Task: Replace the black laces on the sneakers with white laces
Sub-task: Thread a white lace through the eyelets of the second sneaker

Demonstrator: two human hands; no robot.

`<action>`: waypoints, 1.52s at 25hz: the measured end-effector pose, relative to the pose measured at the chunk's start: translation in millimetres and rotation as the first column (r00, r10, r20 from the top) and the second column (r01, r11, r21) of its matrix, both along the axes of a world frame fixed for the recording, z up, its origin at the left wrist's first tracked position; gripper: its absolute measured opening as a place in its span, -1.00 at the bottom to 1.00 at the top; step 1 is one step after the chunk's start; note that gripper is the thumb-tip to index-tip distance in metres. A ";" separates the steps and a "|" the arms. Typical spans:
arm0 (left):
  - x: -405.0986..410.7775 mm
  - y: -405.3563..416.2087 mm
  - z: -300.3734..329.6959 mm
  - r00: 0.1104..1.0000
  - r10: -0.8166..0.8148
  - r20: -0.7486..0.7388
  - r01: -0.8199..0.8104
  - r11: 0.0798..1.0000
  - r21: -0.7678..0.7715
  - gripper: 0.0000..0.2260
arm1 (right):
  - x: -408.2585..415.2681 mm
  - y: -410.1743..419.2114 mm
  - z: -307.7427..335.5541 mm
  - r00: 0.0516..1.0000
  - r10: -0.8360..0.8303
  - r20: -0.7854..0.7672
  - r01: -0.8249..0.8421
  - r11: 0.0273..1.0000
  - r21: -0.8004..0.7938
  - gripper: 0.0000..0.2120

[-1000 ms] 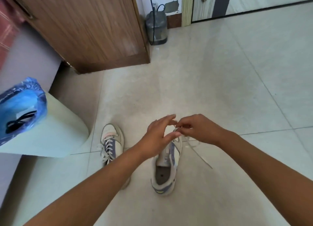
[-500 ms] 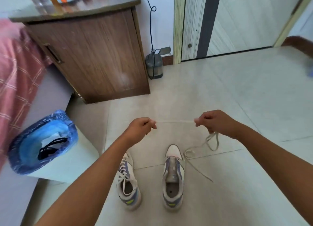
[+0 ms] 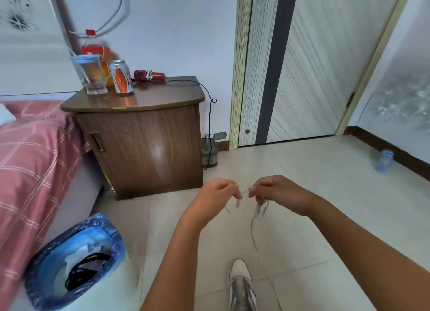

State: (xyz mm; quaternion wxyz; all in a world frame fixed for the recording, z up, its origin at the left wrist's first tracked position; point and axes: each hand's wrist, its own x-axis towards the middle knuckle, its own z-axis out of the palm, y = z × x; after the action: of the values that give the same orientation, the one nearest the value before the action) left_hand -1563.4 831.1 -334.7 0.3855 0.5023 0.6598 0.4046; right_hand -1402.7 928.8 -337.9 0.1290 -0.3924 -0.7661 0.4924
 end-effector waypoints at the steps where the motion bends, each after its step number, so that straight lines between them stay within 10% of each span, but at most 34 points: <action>1: 6.3 -1.8 8.1 0.994 -0.039 0.100 0.034 0.998 0.045 -0.73 | -3.6 -11.7 4.9 0.999 0.002 -0.046 -0.002 1.000 0.001 -0.77; 10: -0.5 -3.9 8.7 0.983 -0.042 0.179 0.045 0.999 -0.014 -0.73 | -5.5 -34.6 10.4 0.953 -0.151 -0.263 0.125 0.986 -0.113 -0.80; 15: -12.6 5.1 9.9 0.655 0.417 0.630 -0.434 0.890 -0.139 -0.72 | -3.3 -32.7 14.9 0.945 -0.156 -0.286 0.117 0.982 -0.149 -0.71; 18: -26.6 2.9 3.7 0.736 0.429 0.524 -0.416 0.897 -0.149 -0.75 | 1.0 -31.0 20.3 0.909 -0.193 -0.371 0.097 0.960 -0.261 -0.75; 21: -55.8 -5.1 -21.5 0.943 0.313 0.110 -0.281 0.930 -0.238 -0.77 | 10.7 -27.0 26.5 0.819 -0.279 -0.502 0.058 0.910 -0.410 -0.75; 26: -62.6 -12.3 -32.3 0.949 0.053 -0.310 -0.097 0.987 -0.127 -0.76 | 5.1 -28.9 17.8 0.993 -0.080 -0.085 0.065 0.983 -0.171 -0.80; 33: -7.6 -11.8 -3.0 0.988 -0.142 -0.066 0.146 0.987 0.067 -0.74 | -18.9 -42.5 14.4 0.989 -0.079 -0.125 0.082 0.997 0.015 -0.79; 38: -14.3 -2.0 -1.9 0.912 0.248 0.327 -0.308 0.941 0.144 -0.71 | -7.5 -40.1 17.9 0.994 -0.082 -0.079 0.071 0.988 -0.135 -0.83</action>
State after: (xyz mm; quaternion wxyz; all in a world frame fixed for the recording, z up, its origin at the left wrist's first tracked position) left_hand -1577.7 829.1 -336.6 0.3706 0.3694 0.6152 0.5897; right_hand -1410.2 888.8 -320.0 0.1537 -0.4081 -0.7100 0.5529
